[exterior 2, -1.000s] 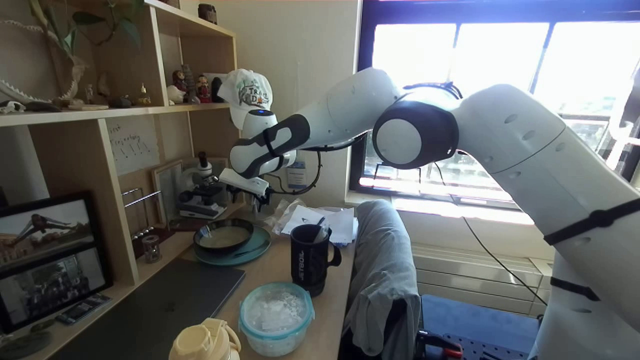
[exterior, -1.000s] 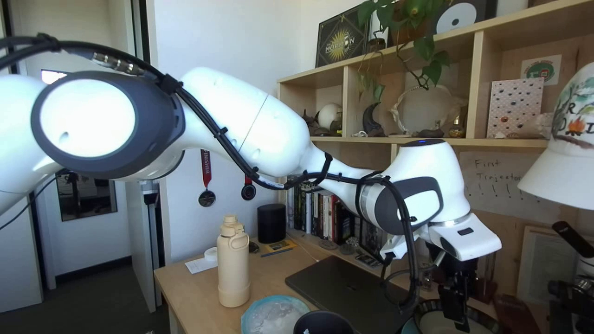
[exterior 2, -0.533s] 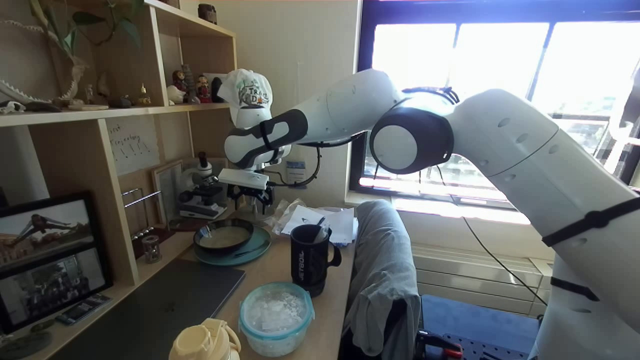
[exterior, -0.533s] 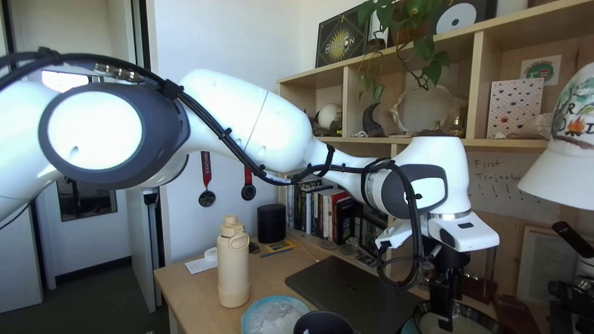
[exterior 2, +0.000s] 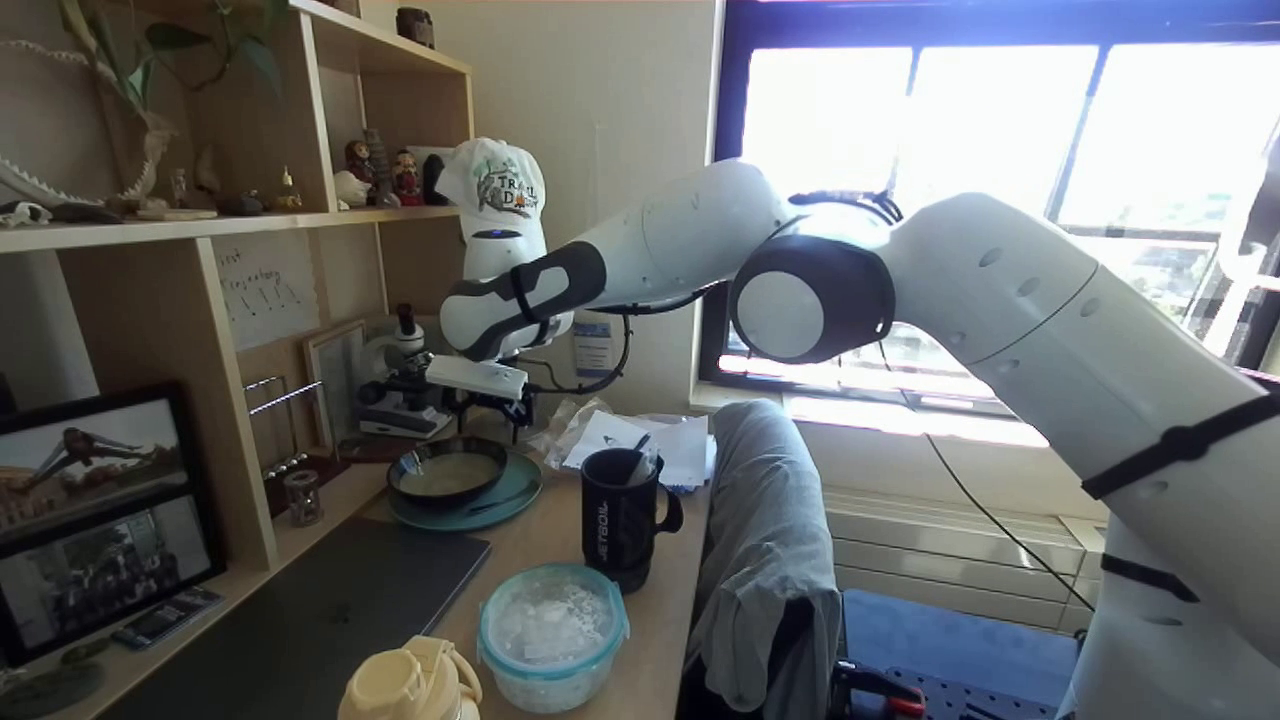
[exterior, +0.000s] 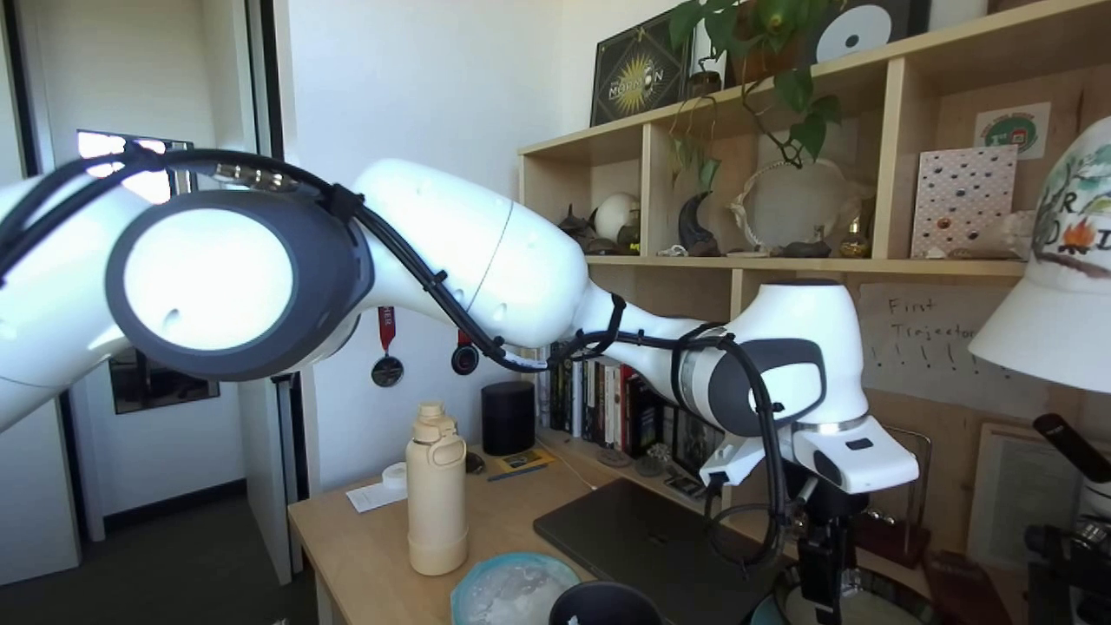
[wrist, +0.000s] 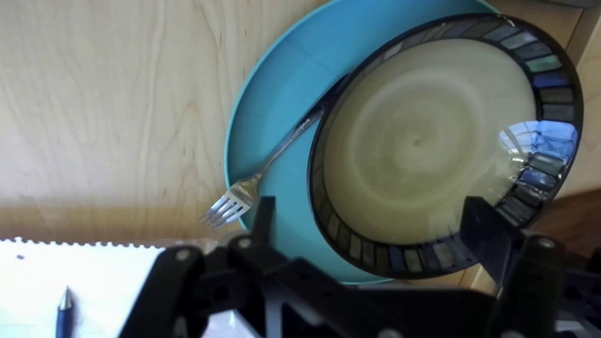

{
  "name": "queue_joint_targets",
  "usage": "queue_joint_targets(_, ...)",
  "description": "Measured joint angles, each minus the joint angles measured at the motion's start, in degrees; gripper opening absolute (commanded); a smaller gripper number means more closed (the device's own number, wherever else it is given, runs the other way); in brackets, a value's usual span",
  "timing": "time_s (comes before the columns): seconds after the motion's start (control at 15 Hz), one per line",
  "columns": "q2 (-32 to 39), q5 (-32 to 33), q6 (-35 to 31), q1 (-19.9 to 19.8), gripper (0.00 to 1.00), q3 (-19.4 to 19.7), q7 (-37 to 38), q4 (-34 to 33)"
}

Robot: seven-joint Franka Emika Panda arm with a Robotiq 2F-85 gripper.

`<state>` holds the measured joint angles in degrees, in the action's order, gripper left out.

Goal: Pick up the black bowl from the light blue plate and move it to the left.

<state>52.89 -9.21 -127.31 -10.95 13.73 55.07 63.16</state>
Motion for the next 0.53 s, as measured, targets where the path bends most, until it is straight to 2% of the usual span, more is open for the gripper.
queue_joint_targets(0.4,2.4,-0.1,-4.9,0.0,1.0,-0.8,0.0,3.0)
queue_joint_targets(0.47,2.5,-0.1,-5.7,0.0,0.75,-1.0,0.0,3.7)
queue_joint_targets(0.53,2.6,0.0,-6.6,0.1,0.74,-1.0,0.0,4.4)
